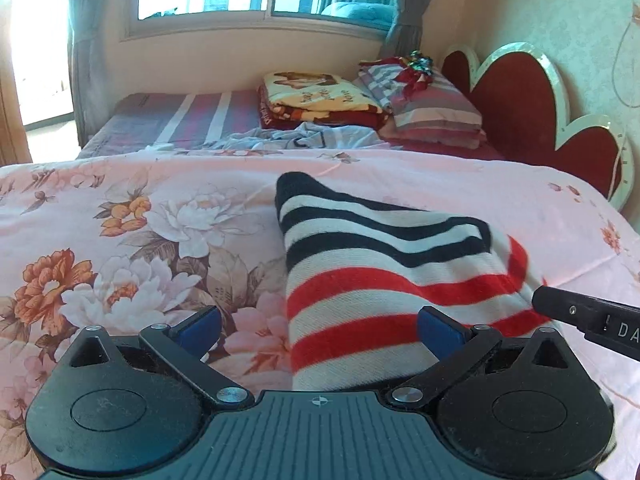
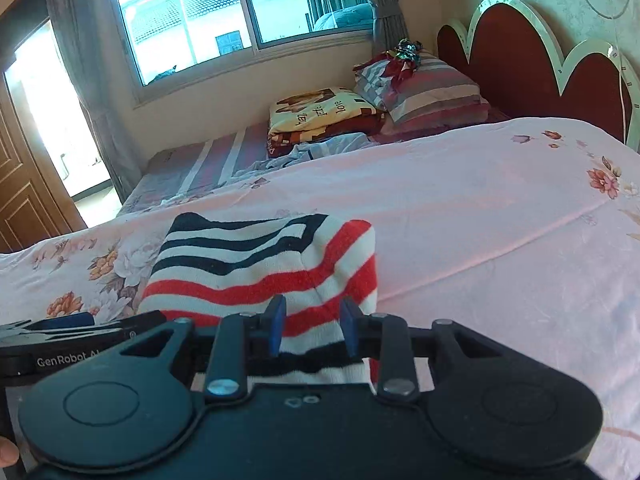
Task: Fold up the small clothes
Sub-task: 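Press and straighten the folded sweater stack with both open tools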
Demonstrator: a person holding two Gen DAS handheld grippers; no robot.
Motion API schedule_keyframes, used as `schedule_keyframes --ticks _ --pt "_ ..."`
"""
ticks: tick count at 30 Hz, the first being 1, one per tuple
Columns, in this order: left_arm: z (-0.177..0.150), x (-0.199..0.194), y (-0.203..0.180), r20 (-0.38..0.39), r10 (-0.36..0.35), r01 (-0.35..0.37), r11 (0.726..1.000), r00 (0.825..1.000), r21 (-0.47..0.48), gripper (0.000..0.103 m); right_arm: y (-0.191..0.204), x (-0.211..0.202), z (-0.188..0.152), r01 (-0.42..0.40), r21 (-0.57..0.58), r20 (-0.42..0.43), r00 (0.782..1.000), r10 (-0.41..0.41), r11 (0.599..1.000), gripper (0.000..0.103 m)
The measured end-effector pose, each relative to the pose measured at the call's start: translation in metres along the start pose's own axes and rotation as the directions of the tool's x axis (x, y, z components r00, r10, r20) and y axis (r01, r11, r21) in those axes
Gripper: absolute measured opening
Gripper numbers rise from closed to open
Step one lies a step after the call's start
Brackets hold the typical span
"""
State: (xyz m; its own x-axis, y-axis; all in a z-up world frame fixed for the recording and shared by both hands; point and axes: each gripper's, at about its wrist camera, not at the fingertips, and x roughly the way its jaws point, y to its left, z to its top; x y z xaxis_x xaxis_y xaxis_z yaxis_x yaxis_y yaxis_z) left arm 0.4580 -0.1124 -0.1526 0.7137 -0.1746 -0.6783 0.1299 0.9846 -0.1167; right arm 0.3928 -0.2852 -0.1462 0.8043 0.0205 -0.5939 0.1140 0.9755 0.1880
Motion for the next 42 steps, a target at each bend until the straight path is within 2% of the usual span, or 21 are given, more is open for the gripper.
schedule_keyframes --ticks 3,6,9,11,15,17,19,21,23,25,28,31,35,37,40,42 --pt "0.005 0.02 0.006 -0.015 0.021 -0.021 0.999 1.0 -0.027 0.103 0.007 0.023 0.012 0.025 -0.022 0.016 1.0 -0.025 0.999 0.029" --pt "0.006 0.034 0.005 -0.007 0.036 -0.036 0.999 0.999 -0.011 0.103 0.01 0.046 0.021 0.055 -0.043 0.034 0.998 -0.054 0.998 0.028" --pt "0.0 0.05 0.014 -0.03 0.017 -0.019 0.999 0.999 -0.051 0.103 0.004 0.077 0.019 0.117 -0.067 0.029 0.993 -0.115 0.991 0.026" --pt "-0.004 0.058 0.02 -0.039 -0.008 0.004 0.995 0.999 -0.099 0.103 0.0 0.09 0.011 0.117 -0.085 0.043 0.993 -0.114 0.989 0.026" --pt "-0.001 0.064 0.021 -0.028 -0.009 0.006 0.992 1.0 -0.125 0.103 0.001 0.093 0.009 0.125 -0.098 0.078 0.99 -0.118 0.987 0.027" --pt "0.007 0.062 0.021 -0.008 0.003 -0.004 0.99 1.0 -0.142 0.103 -0.002 0.089 0.009 0.113 -0.069 0.089 0.99 -0.107 0.991 0.028" --pt "0.017 0.068 0.021 0.007 0.019 -0.018 0.991 1.0 -0.131 0.103 -0.003 0.084 0.016 0.087 -0.06 0.08 0.993 -0.082 0.994 0.03" --pt "0.027 0.081 0.022 -0.019 0.022 -0.025 0.99 1.0 -0.137 0.103 -0.003 0.085 0.027 0.072 -0.044 0.067 0.995 -0.069 0.996 0.031" --pt "0.032 0.094 0.024 -0.048 0.036 -0.042 0.989 0.998 -0.144 0.103 -0.001 0.094 0.035 0.067 -0.034 0.009 0.998 -0.067 0.997 0.034" --pt "0.032 0.103 0.028 -0.068 0.045 -0.055 0.986 0.997 -0.156 0.103 0.003 0.104 0.034 0.09 -0.08 -0.001 0.996 -0.091 0.993 0.031" --pt "0.028 0.108 0.031 -0.055 0.046 -0.053 0.988 0.997 -0.143 0.103 0.008 0.118 0.027 0.107 -0.134 0.009 0.994 -0.107 0.985 0.031" --pt "0.023 0.108 0.028 -0.035 0.059 -0.062 0.993 0.998 -0.103 0.103 0.007 0.126 0.029 0.104 -0.124 -0.001 0.995 -0.105 0.987 0.031" --pt "0.025 0.089 0.025 -0.023 0.085 -0.087 0.991 0.996 -0.102 0.103 -0.008 0.114 0.034 0.042 -0.033 -0.017 0.999 -0.043 0.999 0.031" --pt "0.02 0.066 0.021 0.019 0.058 -0.056 0.995 0.998 -0.086 0.103 -0.01 0.092 0.034 0.028 -0.007 0.006 1.0 -0.028 1.0 0.032" --pt "0.007 0.041 0.013 0.037 0.02 -0.02 1.0 0.999 -0.012 0.103 0.002 0.058 0.021 0.018 -0.084 0.058 0.998 -0.013 0.996 0.033" --pt "-0.003 0.03 0.01 0.034 0.006 -0.006 1.0 0.999 -0.003 0.103 0.009 0.04 0.01 0.008 -0.122 0.072 0.997 0.001 0.992 0.032"
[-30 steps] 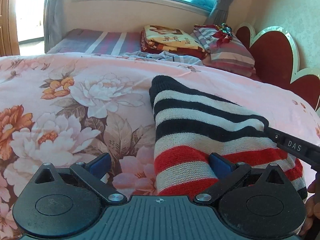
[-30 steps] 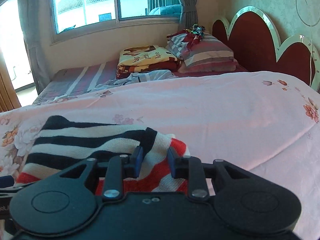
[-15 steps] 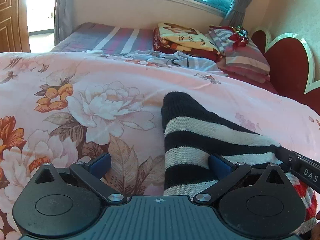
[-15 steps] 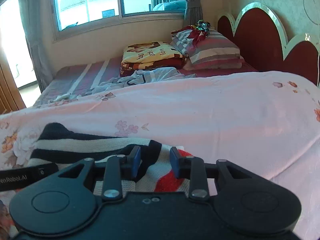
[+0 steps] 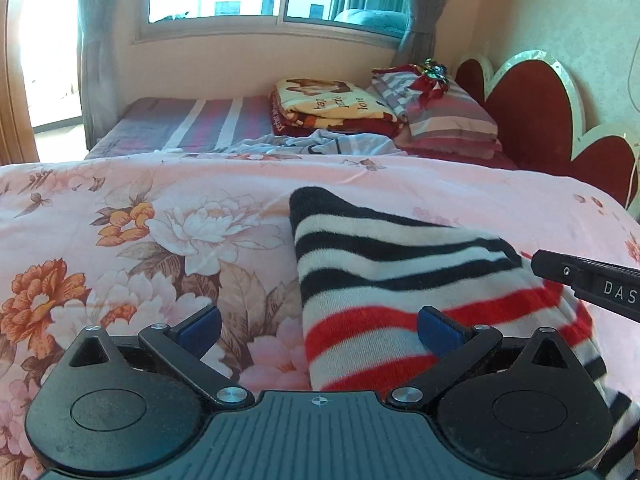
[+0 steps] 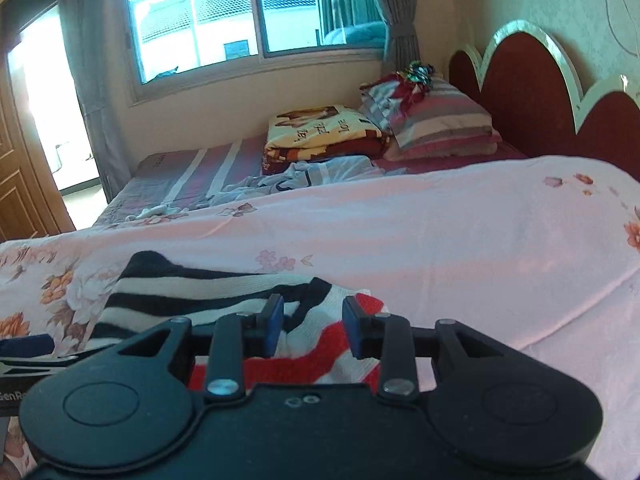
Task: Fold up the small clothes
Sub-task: 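Press and straighten the folded sweater stack with both open tools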
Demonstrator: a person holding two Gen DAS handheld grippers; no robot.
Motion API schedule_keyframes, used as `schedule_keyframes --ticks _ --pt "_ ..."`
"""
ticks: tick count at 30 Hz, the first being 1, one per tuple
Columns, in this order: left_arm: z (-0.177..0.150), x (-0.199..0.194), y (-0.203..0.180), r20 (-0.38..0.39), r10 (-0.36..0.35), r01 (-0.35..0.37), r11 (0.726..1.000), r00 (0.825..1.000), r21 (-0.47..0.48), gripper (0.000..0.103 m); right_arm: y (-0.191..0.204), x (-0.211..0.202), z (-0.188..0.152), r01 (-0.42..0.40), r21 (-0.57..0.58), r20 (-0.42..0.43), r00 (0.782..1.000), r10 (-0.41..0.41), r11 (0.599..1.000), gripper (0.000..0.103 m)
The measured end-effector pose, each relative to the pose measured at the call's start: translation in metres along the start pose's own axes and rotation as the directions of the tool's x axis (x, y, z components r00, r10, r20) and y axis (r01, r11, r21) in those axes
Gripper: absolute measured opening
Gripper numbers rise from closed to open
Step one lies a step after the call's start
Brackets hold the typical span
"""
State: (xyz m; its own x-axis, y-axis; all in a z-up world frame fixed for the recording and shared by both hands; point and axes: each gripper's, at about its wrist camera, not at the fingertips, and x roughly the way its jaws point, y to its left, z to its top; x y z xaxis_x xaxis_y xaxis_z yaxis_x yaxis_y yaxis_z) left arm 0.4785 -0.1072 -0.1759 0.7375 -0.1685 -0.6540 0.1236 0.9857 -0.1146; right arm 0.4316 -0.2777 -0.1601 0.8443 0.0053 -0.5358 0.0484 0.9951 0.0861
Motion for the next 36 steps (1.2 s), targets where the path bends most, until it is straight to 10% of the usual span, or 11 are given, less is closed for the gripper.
schedule_keyframes --ticks 36 --pt "-0.085 -0.063 -0.001 -0.09 -0.063 0.06 0.997 0.994 -0.046 0.103 -0.015 -0.078 -0.085 0.073 -0.002 -0.094 0.993 -0.073 0.997 0.028"
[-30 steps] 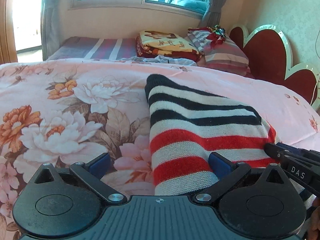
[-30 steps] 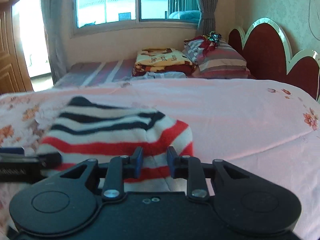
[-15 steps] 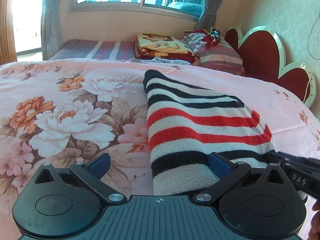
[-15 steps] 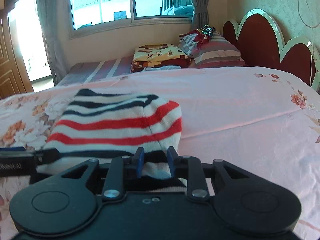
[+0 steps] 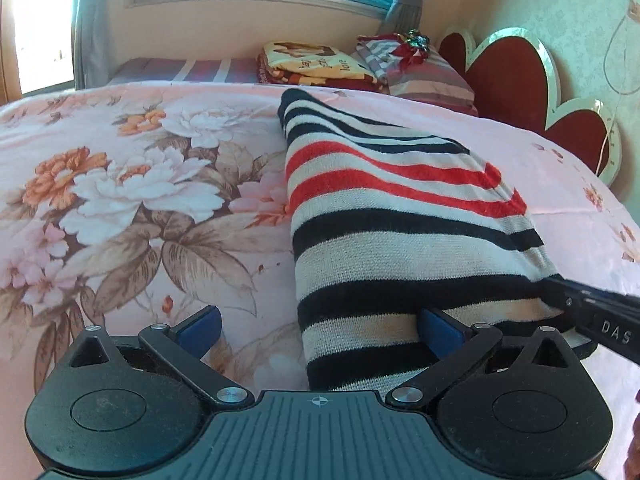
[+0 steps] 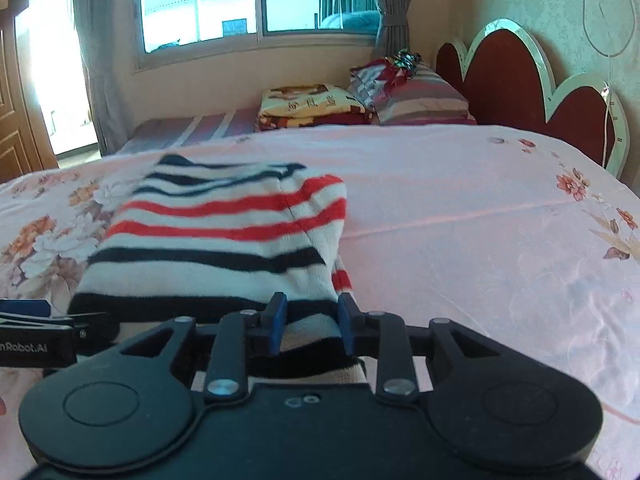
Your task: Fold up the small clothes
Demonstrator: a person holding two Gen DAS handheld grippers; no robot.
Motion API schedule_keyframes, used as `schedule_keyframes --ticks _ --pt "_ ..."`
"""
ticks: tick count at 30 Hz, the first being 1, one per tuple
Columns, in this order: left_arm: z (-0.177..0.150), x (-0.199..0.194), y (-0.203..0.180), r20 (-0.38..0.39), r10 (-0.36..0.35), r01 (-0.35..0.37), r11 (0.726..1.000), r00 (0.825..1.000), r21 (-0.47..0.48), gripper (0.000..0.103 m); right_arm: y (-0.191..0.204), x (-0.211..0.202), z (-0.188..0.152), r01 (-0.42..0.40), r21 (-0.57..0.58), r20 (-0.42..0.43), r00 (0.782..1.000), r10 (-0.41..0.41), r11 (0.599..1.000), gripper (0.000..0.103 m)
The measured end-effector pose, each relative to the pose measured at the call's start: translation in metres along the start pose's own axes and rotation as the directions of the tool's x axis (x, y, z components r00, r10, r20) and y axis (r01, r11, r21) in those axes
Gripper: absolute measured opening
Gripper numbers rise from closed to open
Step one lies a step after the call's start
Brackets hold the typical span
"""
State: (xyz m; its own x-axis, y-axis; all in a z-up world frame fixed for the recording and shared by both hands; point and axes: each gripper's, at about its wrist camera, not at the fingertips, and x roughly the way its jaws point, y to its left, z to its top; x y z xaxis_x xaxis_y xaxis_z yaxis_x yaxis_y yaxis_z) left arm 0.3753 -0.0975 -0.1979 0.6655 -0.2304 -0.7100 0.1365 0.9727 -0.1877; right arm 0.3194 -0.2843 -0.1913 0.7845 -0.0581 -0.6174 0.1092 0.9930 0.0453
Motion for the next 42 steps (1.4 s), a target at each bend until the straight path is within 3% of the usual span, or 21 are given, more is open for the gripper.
schedule_keyframes --ticks 6,10,13,18,23,31,36,38,40,42 --pt "0.0 0.0 -0.003 -0.003 0.02 -0.02 1.0 1.0 0.015 0.103 0.002 -0.015 0.009 -0.006 0.041 0.007 1.0 0.006 0.999 0.031" --pt "0.0 0.0 -0.004 -0.012 0.026 -0.026 1.0 1.0 0.001 0.103 0.009 -0.03 -0.002 0.016 -0.006 0.032 0.999 -0.016 1.0 0.031" --pt "-0.002 -0.001 -0.006 -0.014 0.032 -0.032 0.999 0.999 0.013 0.103 0.003 -0.016 -0.016 0.046 -0.007 -0.047 0.998 -0.046 0.999 0.031" --pt "-0.003 0.001 -0.008 -0.017 0.038 -0.037 0.999 0.999 0.036 0.103 -0.007 -0.009 -0.017 0.045 0.112 -0.084 0.996 -0.036 0.993 0.033" --pt "-0.003 0.003 -0.011 -0.026 0.036 -0.035 0.998 0.999 0.06 0.103 -0.003 -0.02 -0.016 0.075 0.112 -0.1 0.993 -0.063 0.991 0.032" --pt "-0.006 0.003 -0.011 -0.029 0.016 -0.013 0.996 0.999 0.083 0.103 0.013 -0.063 -0.003 0.092 0.049 0.036 0.995 -0.094 0.995 0.031" --pt "-0.005 0.004 -0.011 -0.03 0.014 -0.011 0.996 0.999 0.088 0.103 0.013 -0.051 0.014 0.062 0.054 0.054 0.996 -0.065 0.997 0.027" --pt "-0.005 0.005 -0.01 -0.034 0.01 -0.007 0.996 0.999 0.091 0.103 0.011 -0.034 0.012 0.057 0.037 0.011 0.998 -0.057 0.998 0.025" --pt "-0.003 0.006 -0.01 -0.044 0.006 -0.002 0.996 0.999 0.086 0.103 0.004 -0.01 0.001 0.045 0.054 -0.091 0.995 -0.04 0.998 0.022" --pt "-0.002 0.007 -0.009 -0.053 0.002 0.002 0.997 0.999 0.083 0.103 0.001 -0.008 -0.01 0.029 0.038 -0.065 0.998 -0.026 0.999 0.022"
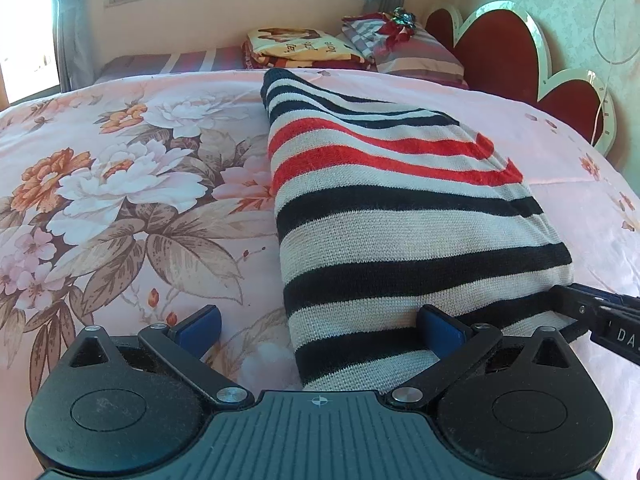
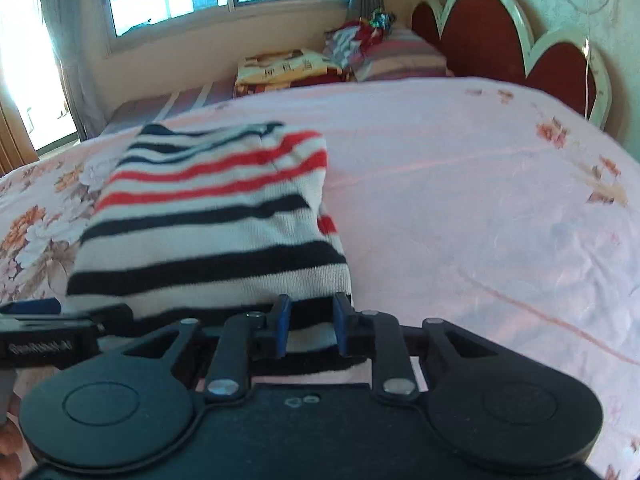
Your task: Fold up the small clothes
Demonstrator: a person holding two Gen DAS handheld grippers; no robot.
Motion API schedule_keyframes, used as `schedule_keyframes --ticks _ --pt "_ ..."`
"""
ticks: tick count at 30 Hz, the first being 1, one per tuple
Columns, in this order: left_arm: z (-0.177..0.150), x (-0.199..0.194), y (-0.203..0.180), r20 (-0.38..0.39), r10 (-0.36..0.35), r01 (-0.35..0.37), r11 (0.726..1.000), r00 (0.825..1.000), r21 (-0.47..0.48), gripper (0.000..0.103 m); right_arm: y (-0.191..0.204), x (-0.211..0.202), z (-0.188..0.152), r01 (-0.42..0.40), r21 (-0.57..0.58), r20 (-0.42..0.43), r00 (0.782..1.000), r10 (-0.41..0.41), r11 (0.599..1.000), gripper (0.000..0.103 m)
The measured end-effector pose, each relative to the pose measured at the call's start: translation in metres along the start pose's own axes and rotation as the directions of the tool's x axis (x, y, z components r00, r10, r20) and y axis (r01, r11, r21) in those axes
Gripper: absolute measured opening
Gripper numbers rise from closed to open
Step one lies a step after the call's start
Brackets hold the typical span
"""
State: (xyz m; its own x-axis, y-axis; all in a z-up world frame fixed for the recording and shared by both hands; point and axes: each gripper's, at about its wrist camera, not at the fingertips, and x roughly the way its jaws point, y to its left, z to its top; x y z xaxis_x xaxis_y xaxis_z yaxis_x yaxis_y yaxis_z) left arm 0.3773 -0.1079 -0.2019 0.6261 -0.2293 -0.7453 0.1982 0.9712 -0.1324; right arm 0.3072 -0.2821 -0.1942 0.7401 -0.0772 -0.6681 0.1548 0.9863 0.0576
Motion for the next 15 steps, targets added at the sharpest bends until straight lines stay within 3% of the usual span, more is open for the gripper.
schedule_keyframes --ticks 10,15 --pt "0.01 -0.003 -0.002 -0.053 0.024 -0.027 0.998 0.998 -0.053 0.103 -0.004 -0.01 0.003 -0.077 -0.086 0.002 0.997 0.077 0.993 0.028" --pt "0.02 -0.017 -0.011 -0.006 0.054 -0.054 0.998 0.999 -0.031 0.103 -0.009 -0.026 0.024 -0.112 -0.078 0.073 0.99 0.117 0.991 0.032"
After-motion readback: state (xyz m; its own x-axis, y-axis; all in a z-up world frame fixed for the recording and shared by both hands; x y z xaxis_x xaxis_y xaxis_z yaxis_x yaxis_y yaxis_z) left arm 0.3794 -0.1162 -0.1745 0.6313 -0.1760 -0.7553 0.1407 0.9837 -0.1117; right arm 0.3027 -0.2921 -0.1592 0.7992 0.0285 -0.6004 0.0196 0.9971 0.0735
